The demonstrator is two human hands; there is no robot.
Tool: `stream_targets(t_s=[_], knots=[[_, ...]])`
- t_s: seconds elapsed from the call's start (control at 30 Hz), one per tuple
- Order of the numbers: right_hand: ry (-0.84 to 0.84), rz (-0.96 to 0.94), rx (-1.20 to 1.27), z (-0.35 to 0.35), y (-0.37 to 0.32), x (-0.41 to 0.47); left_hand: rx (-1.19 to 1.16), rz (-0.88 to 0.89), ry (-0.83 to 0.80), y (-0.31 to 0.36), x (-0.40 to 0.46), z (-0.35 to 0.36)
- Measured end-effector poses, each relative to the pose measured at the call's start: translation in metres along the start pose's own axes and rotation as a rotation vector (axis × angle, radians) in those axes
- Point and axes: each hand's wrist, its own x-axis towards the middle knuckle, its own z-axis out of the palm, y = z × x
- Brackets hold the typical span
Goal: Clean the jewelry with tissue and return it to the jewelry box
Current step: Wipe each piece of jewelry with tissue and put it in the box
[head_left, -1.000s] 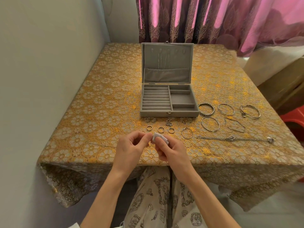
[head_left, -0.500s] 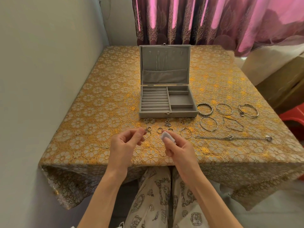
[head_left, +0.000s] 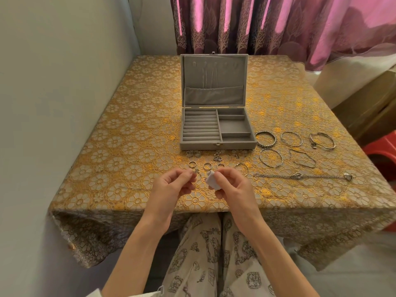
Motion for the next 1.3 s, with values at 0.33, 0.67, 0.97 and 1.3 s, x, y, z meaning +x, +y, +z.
stream_targets(t_s=[0.33, 0.67, 0.97, 1.3], knots=[[0.033, 0.029, 0.242, 0.007, -0.008, 0.001, 0.142, 0.107, 0.018, 0.000, 0.001, 0.009], [0.064, -0.134, -0.098, 0.014, 0.000, -0.001, 0.193, 0.187, 0.055, 0.002, -0.004, 0.016], [-0.123, -0.602, -0.794, -0.003, -0.013, 0.007, 0.721, 0.206, -0.332, 0.036, 0.006, 0.000], [-0.266, -0.311, -0.320, 0.000, -0.015, 0.004, 0.625, 0.400, -0.212, 0.033, 0.003, 0.002]])
